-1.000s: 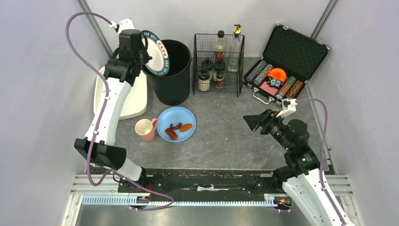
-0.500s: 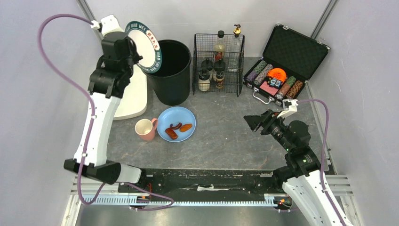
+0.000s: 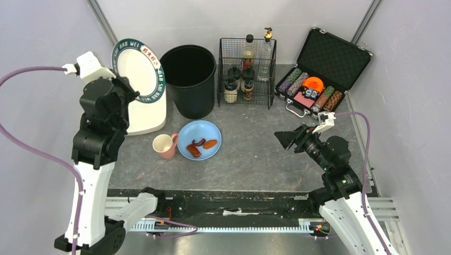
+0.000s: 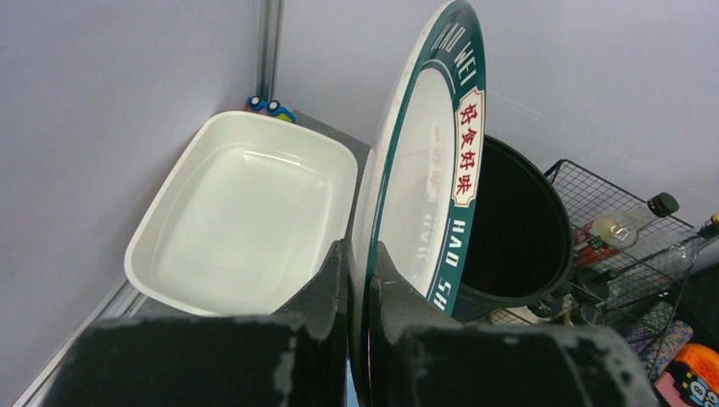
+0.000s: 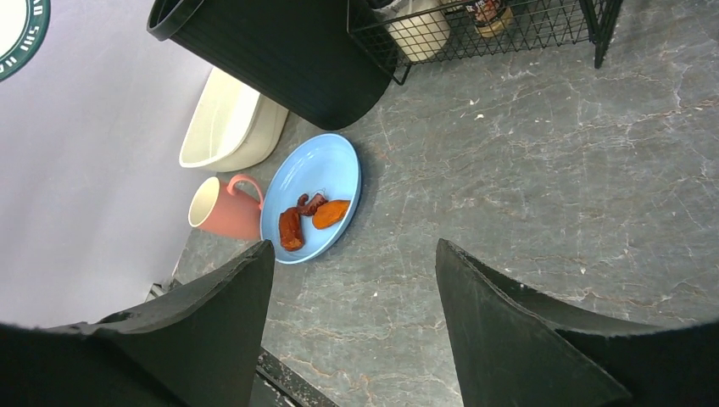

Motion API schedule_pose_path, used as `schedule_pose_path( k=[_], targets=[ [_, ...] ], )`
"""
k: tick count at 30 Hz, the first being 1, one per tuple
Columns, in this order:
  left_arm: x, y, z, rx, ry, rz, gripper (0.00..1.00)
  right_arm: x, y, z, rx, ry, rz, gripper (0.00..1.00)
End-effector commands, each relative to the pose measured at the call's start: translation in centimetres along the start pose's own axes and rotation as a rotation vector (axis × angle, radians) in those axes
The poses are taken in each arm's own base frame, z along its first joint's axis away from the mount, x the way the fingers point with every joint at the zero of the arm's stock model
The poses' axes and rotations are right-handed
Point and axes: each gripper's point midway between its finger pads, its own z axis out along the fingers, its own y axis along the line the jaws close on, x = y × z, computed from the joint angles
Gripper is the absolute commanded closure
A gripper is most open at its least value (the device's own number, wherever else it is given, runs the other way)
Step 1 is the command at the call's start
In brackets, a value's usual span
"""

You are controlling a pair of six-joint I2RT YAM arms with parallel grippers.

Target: Clear the kitchen counter

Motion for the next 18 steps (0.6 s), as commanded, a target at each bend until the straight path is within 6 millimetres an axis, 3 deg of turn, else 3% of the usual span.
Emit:
schedule_pose_path(
  k=[1,6,14,18],
  targets=[
    [-2.0,1.8,-1.8,-0.036,-0.104,-0.089,0.98,-0.3,0.9,0.2,-0.056,-0.010,-0.033,0.28],
    [0.0,3.7,-3.8,-0.038,-0.089,-0.109,0.98,-0.3,1.2,0.2,-0.073,-0.010,-0.035,0.28],
    [6.6,6.9,-4.1,-0.119,0.002,-0.064,0.98,-0.4,1.8,0.3,-0.106,-0.013,-0.025,0.28],
    [9.0,7.6,-3.7,-0.141,0.043,-0.046,0.98,-0.4,1.9,0.5,-0.114,-0.015,-0.015,0.28]
  ],
)
